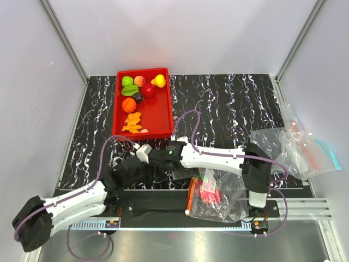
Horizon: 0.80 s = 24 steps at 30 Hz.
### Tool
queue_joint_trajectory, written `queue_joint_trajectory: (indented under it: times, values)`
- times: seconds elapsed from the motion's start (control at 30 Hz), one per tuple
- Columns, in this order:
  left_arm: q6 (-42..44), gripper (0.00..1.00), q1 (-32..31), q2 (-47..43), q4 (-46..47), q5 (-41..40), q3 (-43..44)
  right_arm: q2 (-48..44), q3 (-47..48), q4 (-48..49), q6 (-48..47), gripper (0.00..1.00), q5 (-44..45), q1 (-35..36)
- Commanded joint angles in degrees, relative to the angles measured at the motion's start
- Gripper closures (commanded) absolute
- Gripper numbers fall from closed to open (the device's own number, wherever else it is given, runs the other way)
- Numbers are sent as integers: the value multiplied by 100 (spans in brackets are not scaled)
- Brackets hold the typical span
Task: Place the food in the zip-top bag and seal the zipper
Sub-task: Place the fake fruit in the zipper food storage bag.
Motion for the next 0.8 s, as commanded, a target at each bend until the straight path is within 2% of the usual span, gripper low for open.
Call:
queue_joint_trajectory:
  times: [0.0, 0.2, 0.3, 0.4, 0.43, 0.5, 0.53, 0.6, 0.77]
  values:
    - [167, 52, 81, -18, -34, 261, -46, -414, -174, -1731, 83, 34, 99, -50]
    - [193, 52, 116, 61, 1, 331, -38, -433, -561, -1722, 66, 35, -42, -86]
    - [220, 52, 125, 96, 1, 340, -11, -222, -623, -1731, 66, 39, -42, -86]
    - [237, 53, 125, 123, -7, 366, -20, -239, -605, -1722, 66, 56, 46, -129]
    - [237, 53, 134, 123, -16, 375, -46, -318, -588, -1731, 57, 69, 98, -138]
    - [255, 53, 142, 105, -25, 366, -55, -406, -579, -1731, 22, 83, 116, -182]
    - [246, 53, 134, 114, -25, 358, -55, -485, -588, -1722, 22, 93, 160, -209]
    - [281, 53, 134, 149, 1, 375, -46, -582, -640, -1722, -5, 100, 186, -235]
    - [492, 52, 134, 447, 193, 568, 68, -915, -737, -1714, 30, 100, 380, -340]
